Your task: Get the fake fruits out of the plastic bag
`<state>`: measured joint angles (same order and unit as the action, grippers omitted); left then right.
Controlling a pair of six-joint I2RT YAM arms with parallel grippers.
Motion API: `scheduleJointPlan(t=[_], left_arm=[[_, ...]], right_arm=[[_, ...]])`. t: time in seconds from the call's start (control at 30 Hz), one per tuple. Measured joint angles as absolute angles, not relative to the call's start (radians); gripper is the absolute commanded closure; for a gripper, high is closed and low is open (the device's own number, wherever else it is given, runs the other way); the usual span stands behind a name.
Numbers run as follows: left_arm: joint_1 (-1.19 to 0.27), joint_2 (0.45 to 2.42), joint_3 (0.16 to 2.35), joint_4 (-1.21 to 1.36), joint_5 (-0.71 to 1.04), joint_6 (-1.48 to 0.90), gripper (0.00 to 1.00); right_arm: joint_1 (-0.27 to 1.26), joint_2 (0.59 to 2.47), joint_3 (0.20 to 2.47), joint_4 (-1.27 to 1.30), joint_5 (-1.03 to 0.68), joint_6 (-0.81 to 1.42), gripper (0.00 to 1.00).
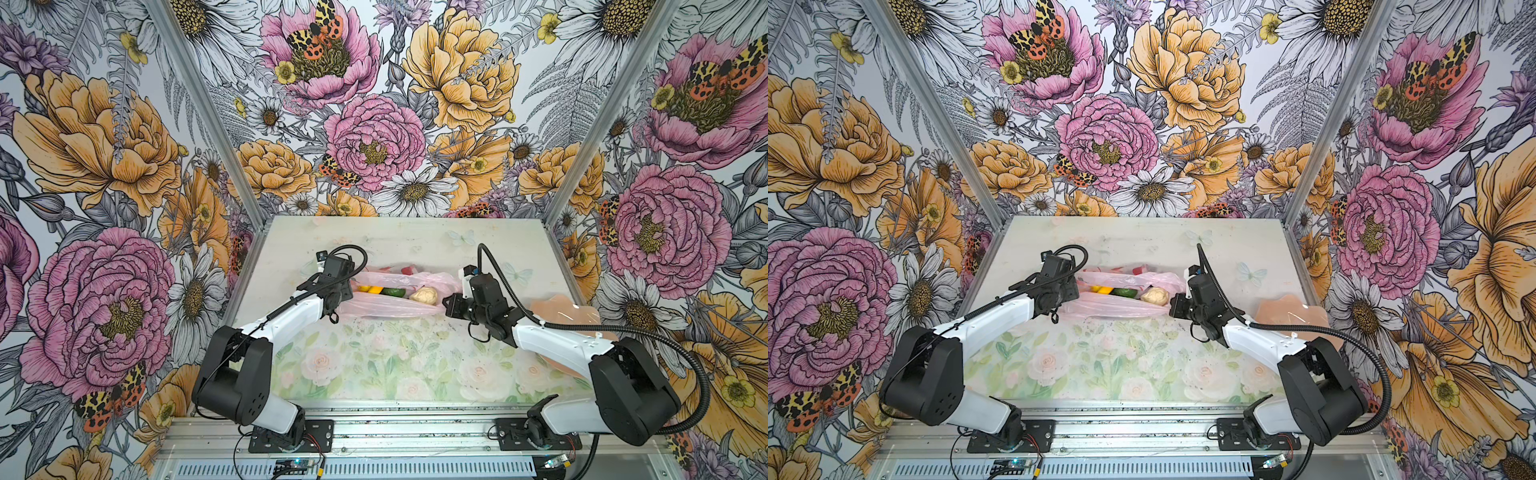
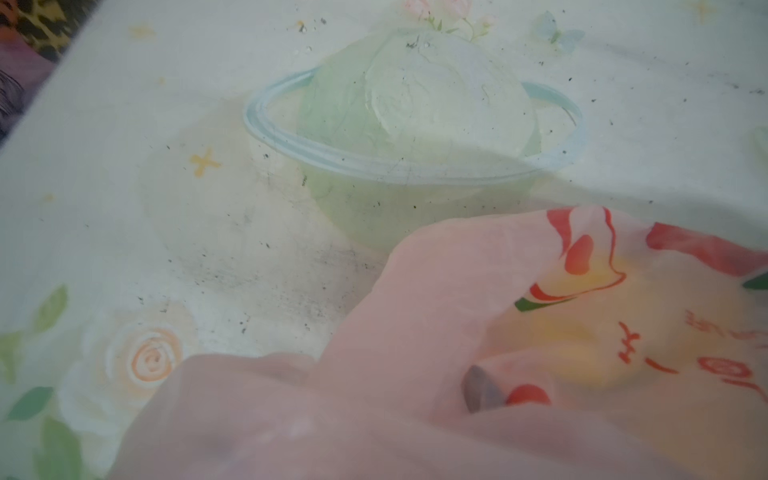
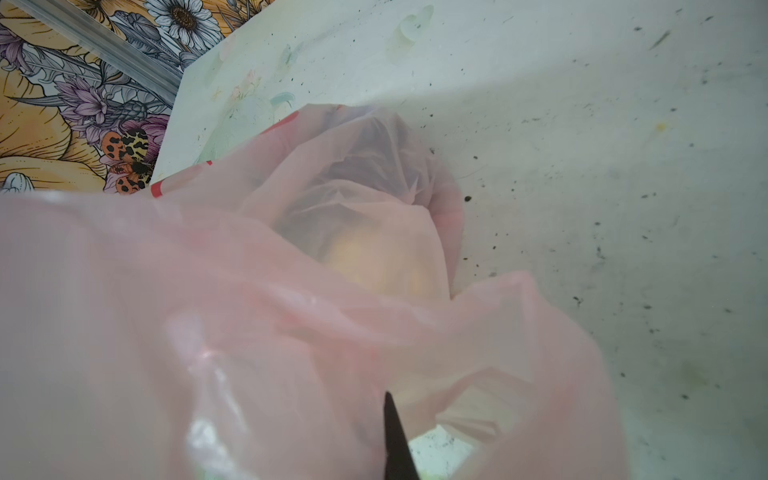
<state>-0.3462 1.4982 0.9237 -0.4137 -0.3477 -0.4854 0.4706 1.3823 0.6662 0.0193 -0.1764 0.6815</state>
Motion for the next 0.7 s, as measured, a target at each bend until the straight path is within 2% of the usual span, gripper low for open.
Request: scheduleJointPlan(t=[0.1,0.23,0.4,0.6,0.67,0.7], left_arm=[[-0.326,1.505,0.899,-0.366,-0.255,-0.499,0.74],[-0.278,1.483,0.815,-0.29,-0.123,-0.535,0.9],[-0.16,1.285,0.631,-0.203,0.033,-0.583,1.0],[-0.073,1.018,0.495,-0.12,0.13,-0.639,1.0],[-0.076,0.98,0.481,-0.107,0.15,-0.643,1.0],[-0.076,0.957,0.471,-0.101,0.16,-0.647,1.0]], right_arm=[[0.459,1.382,0.652,0.019,-0.183,0.675,1.0],[0.417,1.392,0.648,0.031,-0.223,0.667,1.0],[0.409,1.487,0.754,0.034,-0.295,0.643,1.0],[0.456,1.613,0.913,0.037,-0.312,0.613,0.98],[0.469,1.613,0.914,0.03,-0.305,0.605,0.78],[0.471,1.612,0.913,0.022,-0.296,0.599,0.6]])
